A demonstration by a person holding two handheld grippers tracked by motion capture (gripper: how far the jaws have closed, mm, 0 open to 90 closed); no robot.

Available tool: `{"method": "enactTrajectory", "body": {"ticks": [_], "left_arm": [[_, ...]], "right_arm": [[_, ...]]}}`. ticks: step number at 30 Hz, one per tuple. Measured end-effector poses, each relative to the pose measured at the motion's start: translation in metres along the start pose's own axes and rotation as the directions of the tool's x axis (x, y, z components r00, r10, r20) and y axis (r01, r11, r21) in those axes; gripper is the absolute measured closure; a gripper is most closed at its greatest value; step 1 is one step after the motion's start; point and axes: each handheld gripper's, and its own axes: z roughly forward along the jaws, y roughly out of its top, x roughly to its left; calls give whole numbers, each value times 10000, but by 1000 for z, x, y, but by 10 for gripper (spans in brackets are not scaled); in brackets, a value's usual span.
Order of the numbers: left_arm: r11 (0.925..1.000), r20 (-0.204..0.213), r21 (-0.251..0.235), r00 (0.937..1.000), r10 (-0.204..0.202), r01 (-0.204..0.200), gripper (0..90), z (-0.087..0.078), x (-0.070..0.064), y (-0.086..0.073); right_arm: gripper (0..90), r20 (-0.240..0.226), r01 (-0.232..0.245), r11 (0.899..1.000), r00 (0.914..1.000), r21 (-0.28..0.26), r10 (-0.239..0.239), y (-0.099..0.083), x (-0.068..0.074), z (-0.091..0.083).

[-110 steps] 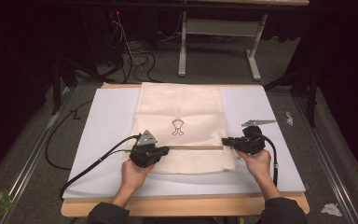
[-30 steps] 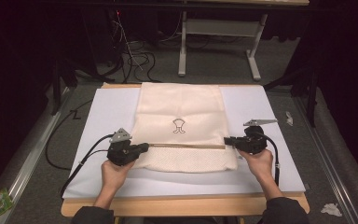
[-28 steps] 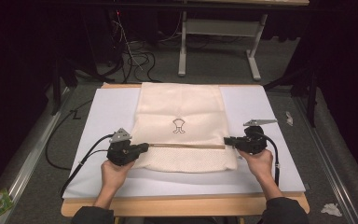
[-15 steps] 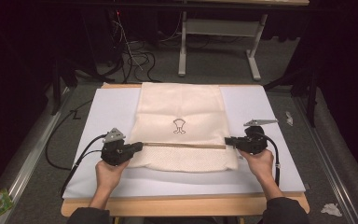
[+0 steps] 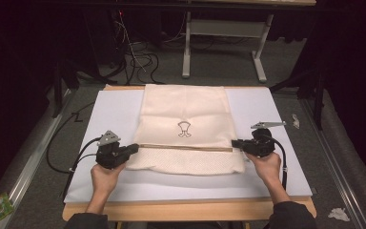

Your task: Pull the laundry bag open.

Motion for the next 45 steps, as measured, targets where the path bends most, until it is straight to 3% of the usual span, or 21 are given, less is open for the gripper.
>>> {"method": "enactTrajectory", "body": {"ticks": [7,11,15,32,38,45], "left_arm": [[9999,-104,-68,9998,-149,148,874,-2,5,-3],[10000,-300,43,9995,-4,5,874,-4,6,-5],[9999,-304,-19,9994,-170,169,874,-6,10,-6],[9996,-388,218,9991,-189,197,876,-6,11,-9],[9996,-656,271,9978,-19,37,876,-3,9,-10],[9995,-453,317,9989,-68,82,874,5,7,-12]], "right_arm": [[866,90,128,9999,9999,22,-129,0,0,0],[866,64,86,10000,9999,-16,-85,0,-2,0],[866,89,-68,10000,9999,-39,68,-1,-4,-2],[869,244,-218,9995,9995,-245,224,0,-14,-10],[870,386,-175,9994,9991,-293,186,0,-15,-10],[868,375,-507,9985,9980,-186,514,-2,-23,-8]]}}
